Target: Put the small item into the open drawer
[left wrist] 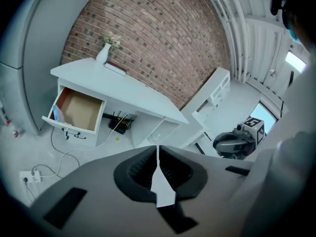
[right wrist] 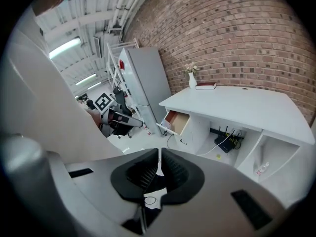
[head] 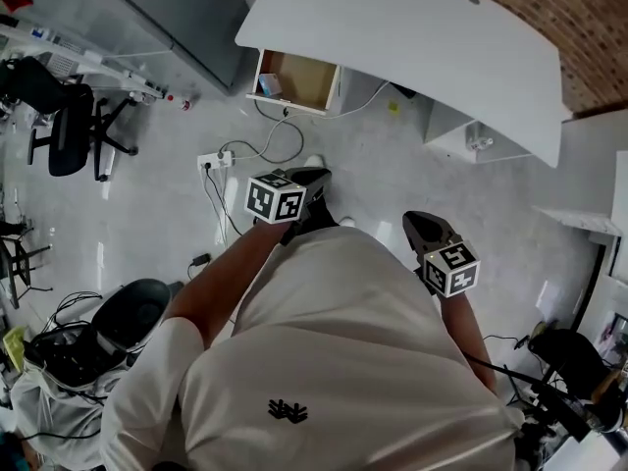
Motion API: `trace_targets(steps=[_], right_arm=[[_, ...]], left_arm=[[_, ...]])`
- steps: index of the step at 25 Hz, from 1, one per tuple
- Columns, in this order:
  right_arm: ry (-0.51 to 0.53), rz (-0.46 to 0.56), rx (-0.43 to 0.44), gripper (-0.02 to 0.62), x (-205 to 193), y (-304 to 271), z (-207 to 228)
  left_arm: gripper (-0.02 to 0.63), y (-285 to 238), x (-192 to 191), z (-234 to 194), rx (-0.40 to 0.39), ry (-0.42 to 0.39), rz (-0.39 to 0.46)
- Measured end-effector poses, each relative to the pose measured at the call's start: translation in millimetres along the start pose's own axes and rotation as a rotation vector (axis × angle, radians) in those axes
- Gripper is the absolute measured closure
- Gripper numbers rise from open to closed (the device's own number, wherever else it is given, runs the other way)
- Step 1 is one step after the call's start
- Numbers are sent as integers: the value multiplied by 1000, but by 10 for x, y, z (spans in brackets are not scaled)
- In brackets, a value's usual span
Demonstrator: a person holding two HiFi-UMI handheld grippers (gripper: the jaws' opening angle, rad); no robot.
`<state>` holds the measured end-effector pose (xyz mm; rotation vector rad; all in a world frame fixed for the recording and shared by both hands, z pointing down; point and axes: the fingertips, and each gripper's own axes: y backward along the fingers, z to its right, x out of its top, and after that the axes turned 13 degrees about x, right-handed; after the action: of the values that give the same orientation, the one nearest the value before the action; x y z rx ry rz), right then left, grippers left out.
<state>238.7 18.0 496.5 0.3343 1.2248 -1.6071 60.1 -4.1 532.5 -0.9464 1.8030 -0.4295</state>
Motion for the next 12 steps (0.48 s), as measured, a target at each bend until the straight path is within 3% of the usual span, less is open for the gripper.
trace_targets(steps=[4, 12], right_arm=[[13, 9, 4, 552, -7, 28, -57], [26, 10, 13, 554, -151, 64, -265]], left_arm=[[572, 81, -4, 270, -36, -84, 6], [572, 272, -77, 458, -59, -101, 27]])
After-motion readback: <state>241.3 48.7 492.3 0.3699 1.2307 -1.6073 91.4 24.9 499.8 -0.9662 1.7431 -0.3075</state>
